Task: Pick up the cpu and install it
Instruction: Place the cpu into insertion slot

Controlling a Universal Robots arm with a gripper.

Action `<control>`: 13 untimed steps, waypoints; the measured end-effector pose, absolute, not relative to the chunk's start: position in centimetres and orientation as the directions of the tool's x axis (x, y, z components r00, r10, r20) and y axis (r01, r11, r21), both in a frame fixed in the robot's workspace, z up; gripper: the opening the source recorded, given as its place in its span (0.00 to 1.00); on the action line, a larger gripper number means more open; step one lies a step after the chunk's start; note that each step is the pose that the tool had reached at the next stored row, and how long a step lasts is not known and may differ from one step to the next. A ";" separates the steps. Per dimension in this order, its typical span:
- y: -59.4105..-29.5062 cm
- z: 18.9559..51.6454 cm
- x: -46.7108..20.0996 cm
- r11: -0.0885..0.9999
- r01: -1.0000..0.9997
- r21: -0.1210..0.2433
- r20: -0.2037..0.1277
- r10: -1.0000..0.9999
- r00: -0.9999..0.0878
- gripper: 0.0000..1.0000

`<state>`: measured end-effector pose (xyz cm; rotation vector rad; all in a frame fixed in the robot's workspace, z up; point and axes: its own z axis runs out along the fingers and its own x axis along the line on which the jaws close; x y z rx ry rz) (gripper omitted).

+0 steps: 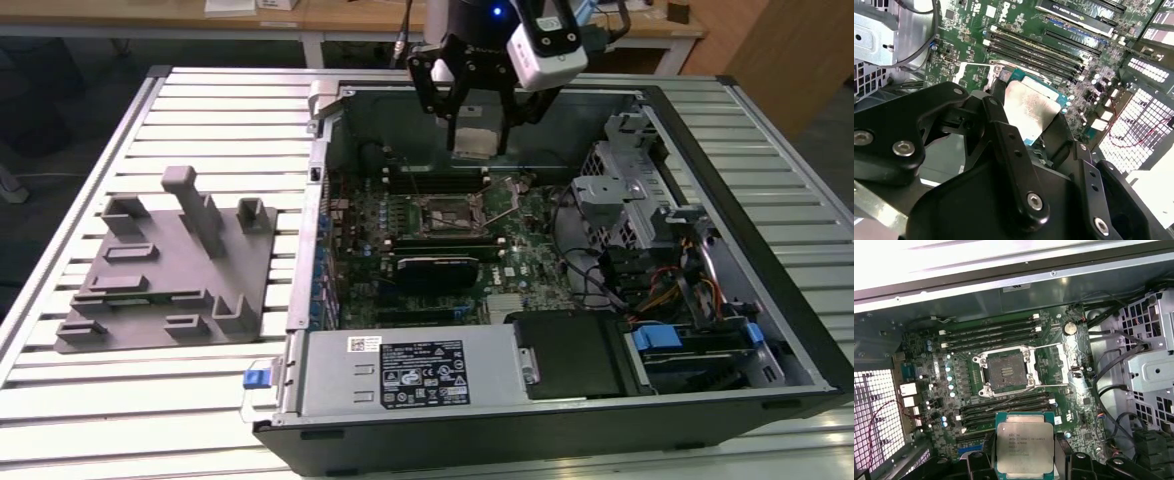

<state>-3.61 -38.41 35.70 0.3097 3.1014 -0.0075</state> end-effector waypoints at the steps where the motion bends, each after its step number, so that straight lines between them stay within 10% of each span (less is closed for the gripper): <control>1: -38.4 35.7 -3.6 0.979 0.202 -0.002 -0.025 0.202 -0.979 0.54; 13: -38.4 35.7 -3.7 0.971 0.237 -0.002 -0.025 0.237 -0.971 0.54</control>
